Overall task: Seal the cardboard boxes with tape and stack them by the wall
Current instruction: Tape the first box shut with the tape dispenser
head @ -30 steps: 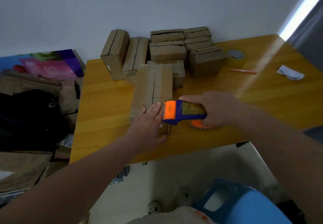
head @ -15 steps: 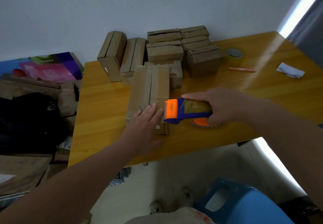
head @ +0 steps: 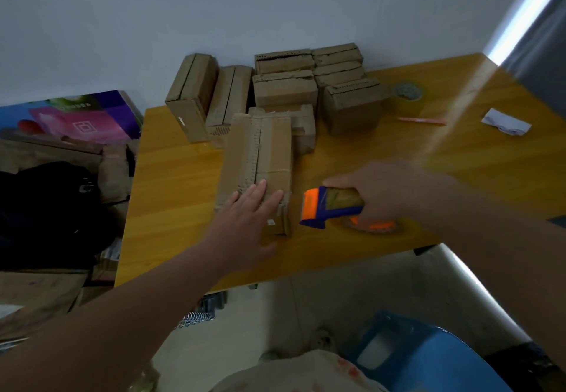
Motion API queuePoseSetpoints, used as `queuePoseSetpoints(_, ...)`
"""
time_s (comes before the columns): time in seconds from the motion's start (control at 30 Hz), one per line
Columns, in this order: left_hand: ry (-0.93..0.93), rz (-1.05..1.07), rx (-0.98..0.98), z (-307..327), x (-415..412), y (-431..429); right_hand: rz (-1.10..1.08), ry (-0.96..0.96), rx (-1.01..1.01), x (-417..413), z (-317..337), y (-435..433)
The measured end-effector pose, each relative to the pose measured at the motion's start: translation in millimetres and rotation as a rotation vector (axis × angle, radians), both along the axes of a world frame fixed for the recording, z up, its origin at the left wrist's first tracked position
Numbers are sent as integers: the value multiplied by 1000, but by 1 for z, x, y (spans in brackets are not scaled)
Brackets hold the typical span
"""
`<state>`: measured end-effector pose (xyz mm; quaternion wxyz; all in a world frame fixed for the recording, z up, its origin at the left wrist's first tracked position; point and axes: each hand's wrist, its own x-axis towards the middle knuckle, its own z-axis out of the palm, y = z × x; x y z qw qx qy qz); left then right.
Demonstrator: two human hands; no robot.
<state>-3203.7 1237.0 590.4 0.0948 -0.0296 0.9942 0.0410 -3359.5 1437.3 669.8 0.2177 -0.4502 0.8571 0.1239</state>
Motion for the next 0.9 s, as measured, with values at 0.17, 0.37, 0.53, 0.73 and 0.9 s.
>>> queuePoseSetpoints(0.17,-18,10,-38,1,0,4,24,-26,63,4,-2,-32)
queuePoseSetpoints(0.37,-41,16,-35,2,-2,6,-31,-159,157,-10,7,-56)
queuePoseSetpoints(0.53,-44,19,-30,5,-3,6,-159,-377,176,-23,2,-57)
queuePoseSetpoints(0.73,-48,18,-26,5,-3,8,-198,-443,264,-26,0,-52)
queuePoseSetpoints(0.9,-32,16,-28,4,-3,4,-140,-390,447,-9,-36,-58)
